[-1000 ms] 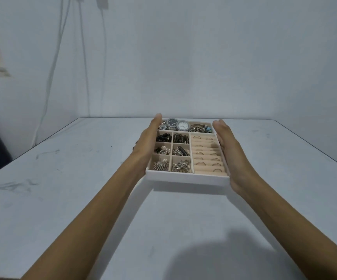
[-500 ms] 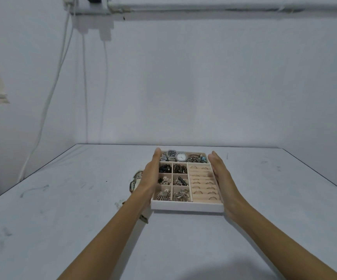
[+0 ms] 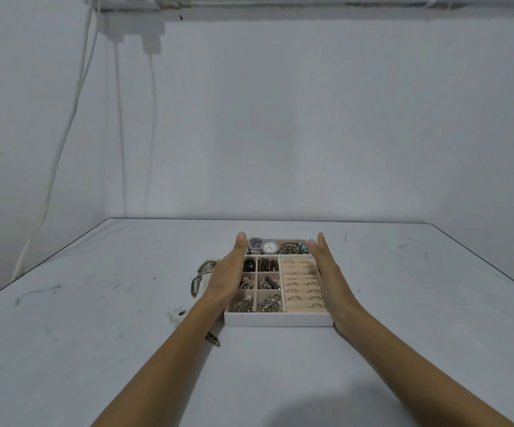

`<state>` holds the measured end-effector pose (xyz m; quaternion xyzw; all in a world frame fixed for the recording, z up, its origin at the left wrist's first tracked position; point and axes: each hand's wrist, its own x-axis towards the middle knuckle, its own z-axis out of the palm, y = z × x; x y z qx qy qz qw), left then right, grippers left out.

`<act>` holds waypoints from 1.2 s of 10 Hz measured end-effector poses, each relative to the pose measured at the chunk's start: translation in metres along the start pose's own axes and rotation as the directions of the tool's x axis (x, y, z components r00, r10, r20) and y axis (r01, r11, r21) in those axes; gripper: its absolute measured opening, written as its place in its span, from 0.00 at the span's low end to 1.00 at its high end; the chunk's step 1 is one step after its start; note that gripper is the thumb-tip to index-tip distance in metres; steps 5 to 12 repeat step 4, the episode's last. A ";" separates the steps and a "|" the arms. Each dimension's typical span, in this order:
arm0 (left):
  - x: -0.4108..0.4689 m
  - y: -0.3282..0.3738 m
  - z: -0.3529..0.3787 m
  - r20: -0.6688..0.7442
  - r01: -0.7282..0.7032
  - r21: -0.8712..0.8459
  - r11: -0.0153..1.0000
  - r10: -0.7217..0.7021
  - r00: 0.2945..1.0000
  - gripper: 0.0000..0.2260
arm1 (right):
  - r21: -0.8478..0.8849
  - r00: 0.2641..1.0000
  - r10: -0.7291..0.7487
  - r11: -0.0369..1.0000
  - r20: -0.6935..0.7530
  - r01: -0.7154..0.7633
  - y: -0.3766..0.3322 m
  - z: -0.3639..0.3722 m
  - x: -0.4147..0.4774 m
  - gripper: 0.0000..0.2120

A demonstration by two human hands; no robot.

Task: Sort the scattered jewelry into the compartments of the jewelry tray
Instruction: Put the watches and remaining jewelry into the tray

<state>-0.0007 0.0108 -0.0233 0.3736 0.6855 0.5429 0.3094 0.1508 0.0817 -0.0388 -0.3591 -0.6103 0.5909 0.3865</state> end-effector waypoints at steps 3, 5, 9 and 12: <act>0.003 -0.003 -0.027 0.265 0.125 0.011 0.992 -0.124 0.956 0.38 | -0.099 1.000 -0.018 0.995 -0.009 0.017 0.005 -0.002 -0.013 0.27; -0.006 -0.016 -0.039 0.243 0.138 0.085 0.987 -0.155 0.958 0.26 | 0.016 0.998 -0.049 0.999 -0.044 0.050 0.008 -0.008 -0.043 0.24; -0.006 -0.016 -0.039 0.243 0.138 0.085 0.987 -0.155 0.958 0.26 | 0.016 0.998 -0.049 0.999 -0.044 0.050 0.008 -0.008 -0.043 0.24; -0.006 -0.016 -0.039 0.243 0.138 0.085 0.987 -0.155 0.958 0.26 | 0.016 0.998 -0.049 0.999 -0.044 0.050 0.008 -0.008 -0.043 0.24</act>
